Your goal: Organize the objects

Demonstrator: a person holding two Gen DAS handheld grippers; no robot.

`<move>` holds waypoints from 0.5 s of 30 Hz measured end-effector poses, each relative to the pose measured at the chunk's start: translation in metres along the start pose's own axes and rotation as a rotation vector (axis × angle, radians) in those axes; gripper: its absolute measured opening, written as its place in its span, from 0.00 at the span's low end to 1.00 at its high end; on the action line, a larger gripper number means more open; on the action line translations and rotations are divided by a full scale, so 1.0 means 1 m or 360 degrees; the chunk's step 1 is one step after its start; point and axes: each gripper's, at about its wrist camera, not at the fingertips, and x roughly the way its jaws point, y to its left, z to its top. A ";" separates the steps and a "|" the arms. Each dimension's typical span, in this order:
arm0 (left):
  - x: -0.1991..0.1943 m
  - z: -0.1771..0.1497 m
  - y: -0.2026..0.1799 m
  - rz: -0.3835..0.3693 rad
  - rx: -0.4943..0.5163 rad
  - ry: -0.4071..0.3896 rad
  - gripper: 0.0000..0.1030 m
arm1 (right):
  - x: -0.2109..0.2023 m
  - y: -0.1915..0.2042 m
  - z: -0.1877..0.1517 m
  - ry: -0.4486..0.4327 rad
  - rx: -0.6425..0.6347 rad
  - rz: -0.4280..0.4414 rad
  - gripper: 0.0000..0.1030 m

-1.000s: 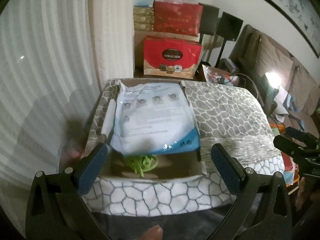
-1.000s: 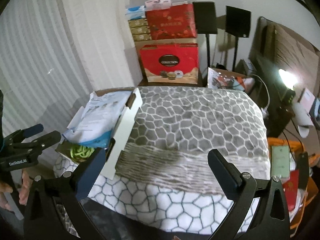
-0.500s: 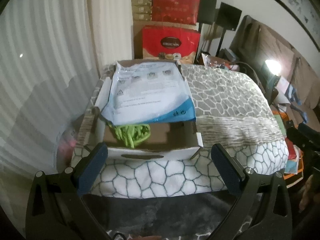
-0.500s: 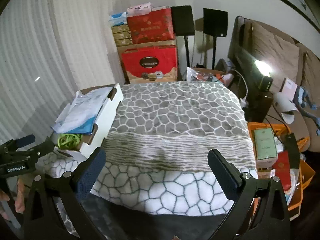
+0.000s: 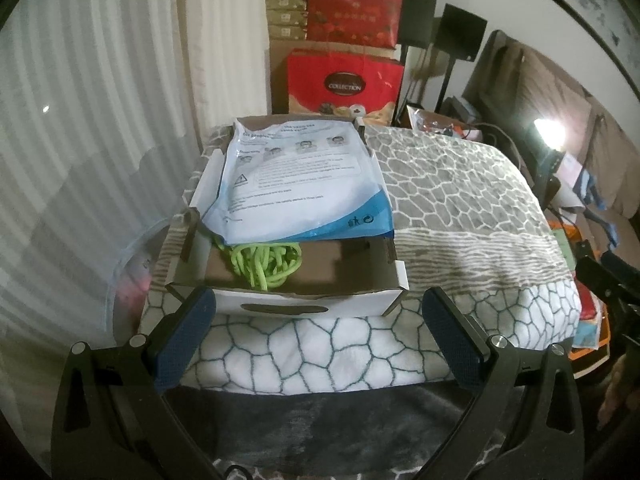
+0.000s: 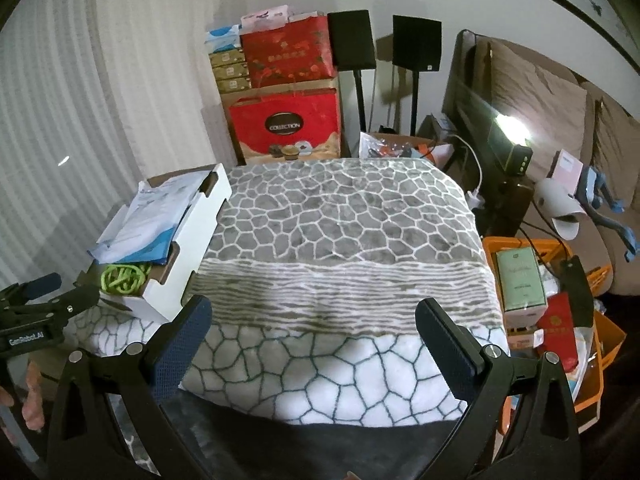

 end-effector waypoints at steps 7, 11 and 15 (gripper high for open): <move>-0.001 0.001 0.001 0.0005 0.0000 -0.0011 1.00 | 0.000 0.000 0.000 -0.0001 -0.0003 -0.0003 1.00; -0.004 0.001 0.002 0.0012 0.0002 -0.0027 1.00 | 0.000 0.000 0.000 -0.0003 -0.0006 -0.0001 1.00; -0.007 0.002 0.001 0.0024 0.0005 -0.0042 1.00 | 0.000 0.001 -0.001 0.0001 0.0000 -0.0004 1.00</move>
